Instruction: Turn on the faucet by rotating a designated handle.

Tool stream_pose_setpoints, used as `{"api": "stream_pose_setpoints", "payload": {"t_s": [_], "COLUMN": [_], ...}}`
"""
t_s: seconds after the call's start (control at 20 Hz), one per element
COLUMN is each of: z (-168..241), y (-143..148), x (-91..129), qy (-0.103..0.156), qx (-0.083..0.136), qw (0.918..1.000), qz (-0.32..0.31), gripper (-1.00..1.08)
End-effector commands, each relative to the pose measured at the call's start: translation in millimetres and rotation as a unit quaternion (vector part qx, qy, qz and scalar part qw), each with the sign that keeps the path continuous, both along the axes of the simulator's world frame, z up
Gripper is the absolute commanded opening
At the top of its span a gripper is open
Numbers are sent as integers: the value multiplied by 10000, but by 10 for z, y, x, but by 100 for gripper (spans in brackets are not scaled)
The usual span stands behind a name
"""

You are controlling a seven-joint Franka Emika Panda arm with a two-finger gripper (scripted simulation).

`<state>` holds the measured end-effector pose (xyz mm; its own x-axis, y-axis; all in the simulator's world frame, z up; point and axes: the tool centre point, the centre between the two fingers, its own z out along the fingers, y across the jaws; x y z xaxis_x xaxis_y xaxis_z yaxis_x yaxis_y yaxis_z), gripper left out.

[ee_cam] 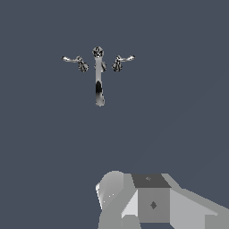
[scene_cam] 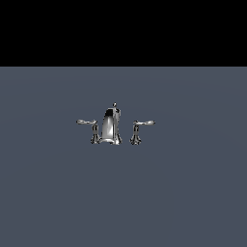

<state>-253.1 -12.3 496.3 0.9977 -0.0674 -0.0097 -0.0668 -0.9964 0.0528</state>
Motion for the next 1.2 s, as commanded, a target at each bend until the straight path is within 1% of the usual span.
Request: {"api": "stream_pose_setpoints", "payload": {"t_s": [0.0, 0.3, 0.6, 0.9, 1.15], "z": [0, -59, -238, -540, -869], "y": [0, 23, 87, 178, 250], "x": [0, 41, 168, 394, 655], "qy": [0, -3, -13, -30, -48], "qx": [0, 3, 12, 28, 45], "qw": [10000, 9999, 9991, 9952, 9875], "qz": [0, -107, -432, -981, -1575], "gripper": [-100, -100, -100, -100, -100]}}
